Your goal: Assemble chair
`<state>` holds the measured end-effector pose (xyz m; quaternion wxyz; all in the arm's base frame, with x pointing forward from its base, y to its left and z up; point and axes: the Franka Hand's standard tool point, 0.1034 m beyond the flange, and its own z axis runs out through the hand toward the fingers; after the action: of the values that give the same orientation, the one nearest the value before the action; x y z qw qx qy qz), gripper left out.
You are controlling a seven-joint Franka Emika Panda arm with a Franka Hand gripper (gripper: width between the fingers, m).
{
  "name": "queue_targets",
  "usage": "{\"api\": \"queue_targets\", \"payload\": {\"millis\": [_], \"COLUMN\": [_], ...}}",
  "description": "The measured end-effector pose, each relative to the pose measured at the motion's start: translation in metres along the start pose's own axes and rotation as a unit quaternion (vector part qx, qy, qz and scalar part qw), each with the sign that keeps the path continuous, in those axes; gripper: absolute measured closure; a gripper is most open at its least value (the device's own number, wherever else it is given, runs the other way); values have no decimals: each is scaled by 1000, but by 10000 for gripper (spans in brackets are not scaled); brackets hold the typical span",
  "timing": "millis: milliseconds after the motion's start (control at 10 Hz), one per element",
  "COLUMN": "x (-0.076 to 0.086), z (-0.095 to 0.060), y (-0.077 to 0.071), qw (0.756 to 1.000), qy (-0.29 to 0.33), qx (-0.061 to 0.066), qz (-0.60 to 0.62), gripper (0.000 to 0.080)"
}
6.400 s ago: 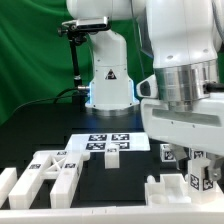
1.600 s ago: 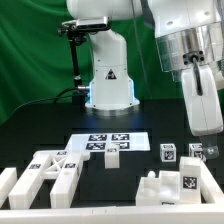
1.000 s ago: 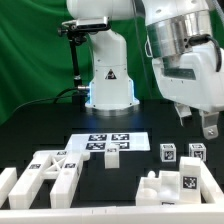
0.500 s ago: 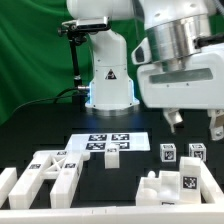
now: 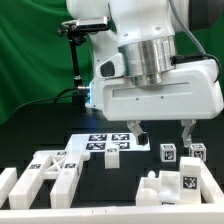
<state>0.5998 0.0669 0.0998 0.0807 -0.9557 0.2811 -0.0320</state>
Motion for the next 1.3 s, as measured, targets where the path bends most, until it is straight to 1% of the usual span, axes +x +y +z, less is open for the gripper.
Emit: {"api": "queue_targets", "payload": {"millis": [300,400,500,700,800,900,1000,1100,1200,1300], "x": [1,1,-1,2,5,10,5,6,1,-11], "z": [0,2,7,9,11,9,10,10,11,13], "y": [2,5,19,52,64,70,67,67,70,84], "qw": [996,991,985,967,958,960,961,961,961,955], "qy": [0,-1,-8,-16,-12,-14,-29,-26,-48,-123], "qx": [-1,-2,-10,-37,-37,-35,-37,-37,-40,-64], "qz": [-90,-131,-171,-251,-283,-276,-272,-273,-270,-264], "gripper": [150,150,150,150,150,150,150,150,150,150]}}
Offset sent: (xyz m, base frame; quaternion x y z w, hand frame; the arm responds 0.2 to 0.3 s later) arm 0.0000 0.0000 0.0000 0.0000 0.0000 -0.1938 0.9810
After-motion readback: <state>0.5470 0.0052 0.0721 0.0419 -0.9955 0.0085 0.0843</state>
